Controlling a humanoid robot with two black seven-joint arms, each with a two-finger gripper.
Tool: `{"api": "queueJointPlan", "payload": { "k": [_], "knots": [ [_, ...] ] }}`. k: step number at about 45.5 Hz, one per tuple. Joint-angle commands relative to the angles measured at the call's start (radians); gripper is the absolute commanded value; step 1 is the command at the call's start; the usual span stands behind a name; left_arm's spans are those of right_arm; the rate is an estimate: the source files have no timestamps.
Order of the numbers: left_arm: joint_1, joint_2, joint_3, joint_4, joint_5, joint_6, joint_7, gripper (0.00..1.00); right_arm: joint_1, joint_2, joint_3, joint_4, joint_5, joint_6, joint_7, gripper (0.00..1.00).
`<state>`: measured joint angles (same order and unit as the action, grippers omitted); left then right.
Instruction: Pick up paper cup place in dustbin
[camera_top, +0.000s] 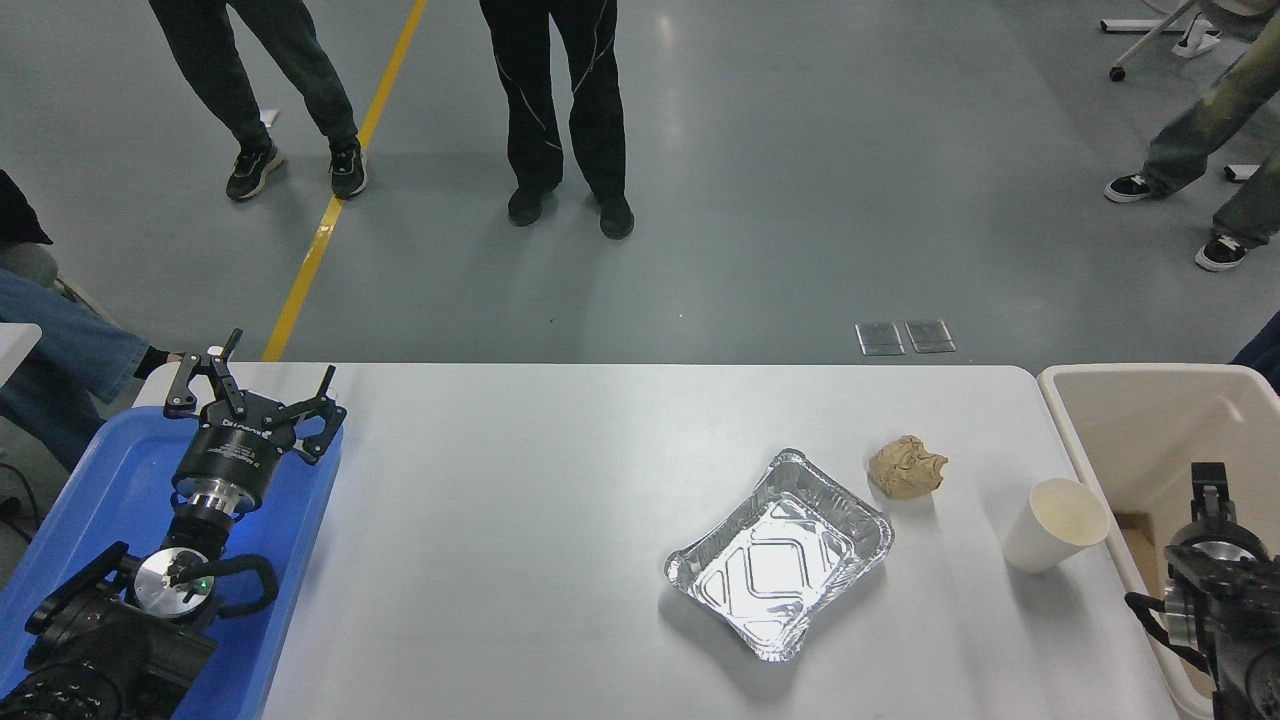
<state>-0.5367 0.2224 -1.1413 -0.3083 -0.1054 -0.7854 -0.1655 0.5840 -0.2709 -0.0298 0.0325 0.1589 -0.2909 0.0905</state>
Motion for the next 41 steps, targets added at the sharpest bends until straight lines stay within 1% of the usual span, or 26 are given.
{"api": "queueJointPlan", "payload": {
  "k": [1,11,31,34,38,41],
  "knots": [
    [0.0,0.0,0.0,0.0,0.0,0.0,0.0,0.99,0.002,-0.011,-0.039,0.0,-0.01,0.006,0.0,1.0],
    [0.0,0.0,0.0,0.0,0.0,0.0,0.0,0.99,0.01,-0.03,-0.162,0.001,-0.009,0.012,0.0,1.0],
    [0.0,0.0,0.0,0.001,0.0,0.0,0.0,0.99,0.034,-0.037,-0.2,0.021,-0.01,0.004,0.0,1.0],
    [0.0,0.0,0.0,0.002,0.0,0.0,0.0,0.99,0.048,-0.08,-0.2,0.055,-0.01,0.006,0.0,1.0],
    [0.0,0.0,0.0,0.0,0.001,0.0,0.001,0.99,0.105,-0.189,-0.203,0.148,-0.013,0.019,0.0,1.0],
    [0.0,0.0,0.0,0.001,0.001,0.0,0.001,0.99,0.155,-0.278,-0.222,0.272,-0.027,0.022,0.0,1.0]
  ]
}}
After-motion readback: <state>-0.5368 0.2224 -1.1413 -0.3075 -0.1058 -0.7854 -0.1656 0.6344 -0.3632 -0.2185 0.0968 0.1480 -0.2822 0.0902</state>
